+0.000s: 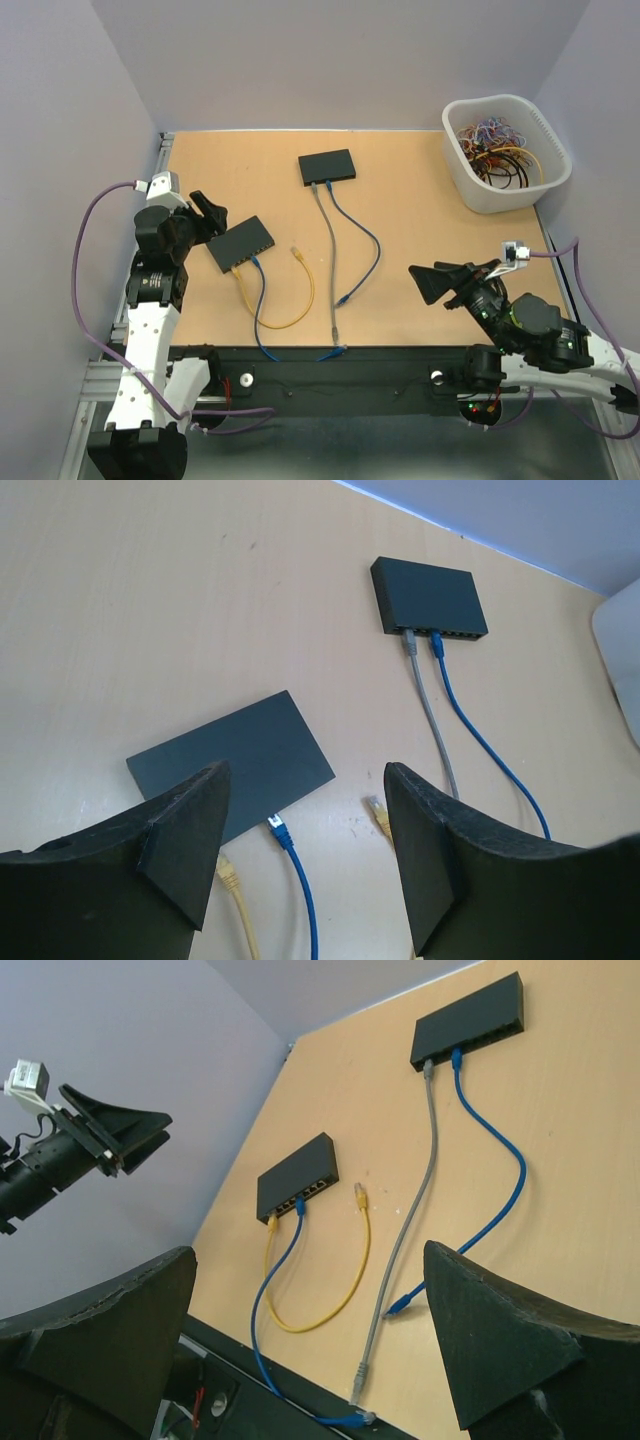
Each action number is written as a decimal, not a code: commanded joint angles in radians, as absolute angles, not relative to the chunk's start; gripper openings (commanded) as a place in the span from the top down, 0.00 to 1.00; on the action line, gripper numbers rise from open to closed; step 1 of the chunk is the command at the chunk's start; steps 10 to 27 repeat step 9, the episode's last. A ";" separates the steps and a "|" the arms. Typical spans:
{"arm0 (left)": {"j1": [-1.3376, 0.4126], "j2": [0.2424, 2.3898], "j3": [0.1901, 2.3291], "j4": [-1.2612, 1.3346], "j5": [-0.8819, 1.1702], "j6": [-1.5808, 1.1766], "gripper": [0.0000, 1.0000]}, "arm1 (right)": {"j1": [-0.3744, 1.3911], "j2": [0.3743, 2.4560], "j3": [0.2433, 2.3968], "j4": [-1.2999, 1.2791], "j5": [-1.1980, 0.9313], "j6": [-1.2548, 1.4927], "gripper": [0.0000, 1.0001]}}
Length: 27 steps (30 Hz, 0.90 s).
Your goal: Insert the plug into the switch port
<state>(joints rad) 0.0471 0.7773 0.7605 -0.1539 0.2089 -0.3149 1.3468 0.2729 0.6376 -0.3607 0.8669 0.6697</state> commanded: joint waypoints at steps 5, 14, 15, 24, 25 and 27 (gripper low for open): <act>0.046 0.755 0.767 -0.133 0.196 -0.304 0.27 | 1.345 0.281 0.611 -0.377 0.856 0.675 0.00; 0.046 0.756 0.769 -0.132 0.196 -0.305 0.27 | 1.345 0.330 0.633 -0.388 0.827 0.650 0.00; 0.046 0.756 0.769 -0.132 0.196 -0.305 0.27 | 1.345 0.330 0.633 -0.388 0.827 0.650 0.00; 0.046 0.756 0.769 -0.132 0.196 -0.305 0.27 | 1.345 0.330 0.633 -0.388 0.827 0.650 0.00; 0.046 0.756 0.769 -0.132 0.196 -0.305 0.27 | 1.345 0.330 0.633 -0.388 0.827 0.650 0.00; 0.046 0.756 0.769 -0.132 0.196 -0.305 0.27 | 1.345 0.330 0.633 -0.388 0.827 0.650 0.00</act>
